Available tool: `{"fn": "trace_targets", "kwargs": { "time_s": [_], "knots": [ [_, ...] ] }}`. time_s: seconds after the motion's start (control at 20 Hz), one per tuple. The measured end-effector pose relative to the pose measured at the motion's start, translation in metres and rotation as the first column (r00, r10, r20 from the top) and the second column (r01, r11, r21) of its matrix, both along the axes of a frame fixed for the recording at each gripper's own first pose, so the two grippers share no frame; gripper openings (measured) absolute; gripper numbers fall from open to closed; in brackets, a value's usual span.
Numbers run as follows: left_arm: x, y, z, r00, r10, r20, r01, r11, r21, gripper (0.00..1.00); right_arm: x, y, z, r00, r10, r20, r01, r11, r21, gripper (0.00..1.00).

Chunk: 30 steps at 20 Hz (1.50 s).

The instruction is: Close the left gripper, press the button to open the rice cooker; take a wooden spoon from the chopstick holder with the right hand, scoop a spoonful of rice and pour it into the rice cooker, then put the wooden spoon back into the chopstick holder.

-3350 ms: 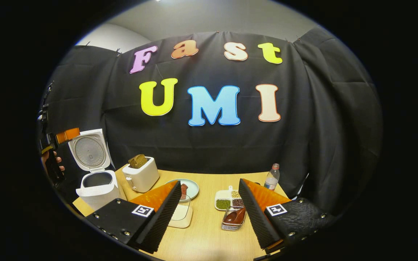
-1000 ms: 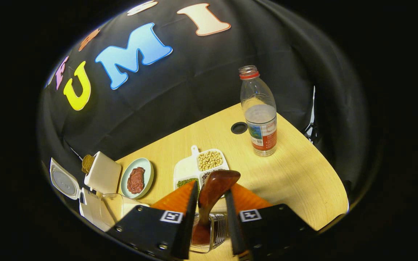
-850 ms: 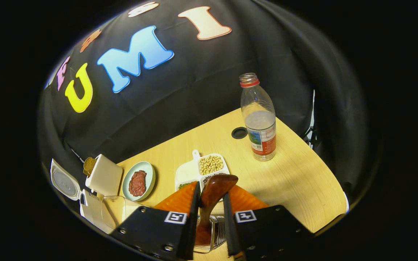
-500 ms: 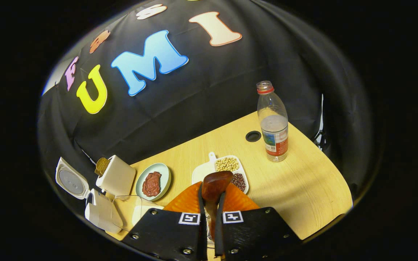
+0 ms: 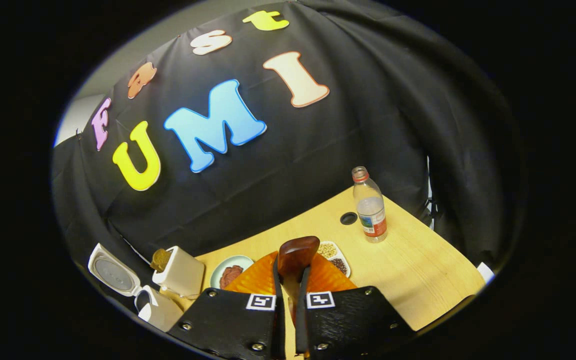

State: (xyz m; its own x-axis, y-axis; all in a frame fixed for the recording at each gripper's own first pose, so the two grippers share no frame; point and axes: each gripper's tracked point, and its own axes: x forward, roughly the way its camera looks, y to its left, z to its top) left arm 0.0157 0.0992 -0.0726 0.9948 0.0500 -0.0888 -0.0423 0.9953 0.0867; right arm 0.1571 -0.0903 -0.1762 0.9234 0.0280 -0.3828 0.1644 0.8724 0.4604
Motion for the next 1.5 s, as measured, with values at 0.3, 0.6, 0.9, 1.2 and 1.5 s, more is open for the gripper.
{"fn": "trace_targets", "kwargs": {
  "time_s": [0.3, 0.6, 0.9, 1.2, 1.5],
  "knots": [
    [-0.013, 0.024, -0.005, 1.0, -0.01, 0.006, 0.011, 0.999, -0.041, 0.95, -0.001, 0.089, 0.044, 0.985, 0.155, 0.076, -0.152, 0.987, -0.048, 0.09],
    [-0.03, 0.064, -0.008, 0.999, 0.042, 0.007, -0.042, 0.999, 0.001, 0.95, 0.022, 0.178, 0.02, 0.963, 0.26, 0.067, -0.252, 0.962, -0.103, 0.08],
    [-0.036, 0.097, -0.019, 0.998, 0.067, -0.012, -0.067, 0.998, 0.004, 0.95, 0.036, 0.22, -0.024, 0.95, 0.311, 0.035, -0.287, 0.91, -0.299, 0.09],
    [-0.045, 0.119, -0.035, 0.992, 0.118, -0.05, -0.119, 0.993, -0.008, 0.97, 0.052, 0.243, -0.081, 0.947, 0.321, -0.006, -0.284, 0.83, -0.479, 0.09],
    [-0.057, 0.141, -0.054, 0.981, 0.161, -0.11, -0.163, 0.986, -0.013, 0.96, 0.042, 0.279, -0.12, 0.941, 0.335, -0.041, -0.328, 0.878, -0.348, 0.09]
  ]
}}
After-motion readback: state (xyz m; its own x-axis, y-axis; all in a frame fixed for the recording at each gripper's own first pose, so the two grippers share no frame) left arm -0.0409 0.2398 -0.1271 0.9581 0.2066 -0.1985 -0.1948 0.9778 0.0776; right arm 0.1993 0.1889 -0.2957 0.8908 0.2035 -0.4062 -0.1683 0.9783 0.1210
